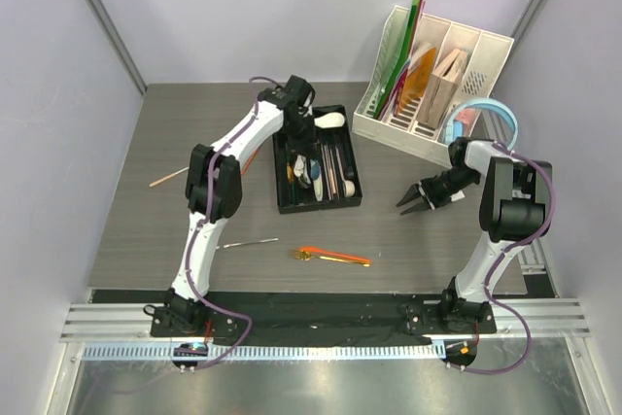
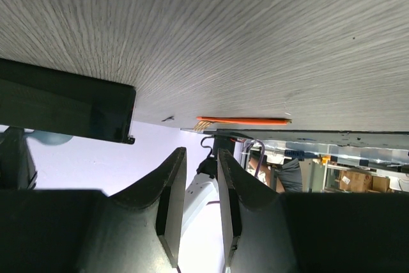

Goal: Sort the eating utensils into containers
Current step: Pick up the spoon from the storage box, then place the spoon in the storage box.

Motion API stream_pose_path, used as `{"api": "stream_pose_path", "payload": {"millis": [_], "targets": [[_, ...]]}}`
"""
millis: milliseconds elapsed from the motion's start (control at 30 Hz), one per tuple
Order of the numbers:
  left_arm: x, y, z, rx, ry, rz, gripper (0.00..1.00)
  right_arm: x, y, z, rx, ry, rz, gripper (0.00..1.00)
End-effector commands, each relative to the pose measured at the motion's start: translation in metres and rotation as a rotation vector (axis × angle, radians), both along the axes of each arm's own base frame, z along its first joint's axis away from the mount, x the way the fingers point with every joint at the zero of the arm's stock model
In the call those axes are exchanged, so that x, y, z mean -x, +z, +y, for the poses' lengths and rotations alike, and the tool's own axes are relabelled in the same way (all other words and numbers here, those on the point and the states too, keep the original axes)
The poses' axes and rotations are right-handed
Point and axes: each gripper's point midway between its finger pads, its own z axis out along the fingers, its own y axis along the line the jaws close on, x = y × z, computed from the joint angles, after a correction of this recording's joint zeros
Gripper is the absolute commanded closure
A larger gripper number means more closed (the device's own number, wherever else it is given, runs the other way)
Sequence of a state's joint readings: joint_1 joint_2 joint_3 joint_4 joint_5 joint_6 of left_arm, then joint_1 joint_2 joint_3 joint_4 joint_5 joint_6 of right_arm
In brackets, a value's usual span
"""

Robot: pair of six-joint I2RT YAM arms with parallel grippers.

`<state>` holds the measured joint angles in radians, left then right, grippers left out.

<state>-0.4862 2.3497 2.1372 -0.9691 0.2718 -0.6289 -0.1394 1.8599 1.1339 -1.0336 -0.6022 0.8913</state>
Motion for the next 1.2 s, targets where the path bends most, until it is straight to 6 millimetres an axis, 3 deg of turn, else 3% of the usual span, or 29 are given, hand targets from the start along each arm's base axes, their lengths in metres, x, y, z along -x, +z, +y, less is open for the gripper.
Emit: {"api": "stream_pose_path", "payload": {"millis": [0, 400, 667, 733, 767, 867, 1167], "targets": [[0.0, 0.029, 0.007, -0.025, -0.048, -0.059, 1.0, 0.005, 0.001, 0.0, -0.005, 0.008, 0.016, 0.68], [0.018, 0.022, 0.033, -0.121, -0.065, -0.004, 1.0, 0.009, 0.0, 0.001, -0.008, 0.008, 0.02, 0.68], [0.021, 0.0, 0.038, -0.151, -0.074, 0.044, 1.0, 0.008, 0.001, 0.001, -0.007, 0.005, 0.014, 0.68], [0.021, -0.005, 0.039, -0.156, -0.071, 0.058, 0.96, 0.008, 0.001, 0.001, -0.009, 0.004, 0.014, 0.68], [0.021, -0.007, 0.039, -0.158, -0.07, 0.063, 0.87, 0.008, 0.0, 0.001, -0.009, 0.002, 0.017, 0.68], [0.021, -0.011, 0.04, -0.158, -0.061, 0.075, 0.76, 0.008, 0.0, 0.002, -0.009, 0.005, 0.017, 0.68], [0.016, -0.003, 0.042, -0.144, -0.045, 0.053, 0.72, 0.007, -0.001, 0.001, -0.01, 0.002, 0.018, 0.68]]}}
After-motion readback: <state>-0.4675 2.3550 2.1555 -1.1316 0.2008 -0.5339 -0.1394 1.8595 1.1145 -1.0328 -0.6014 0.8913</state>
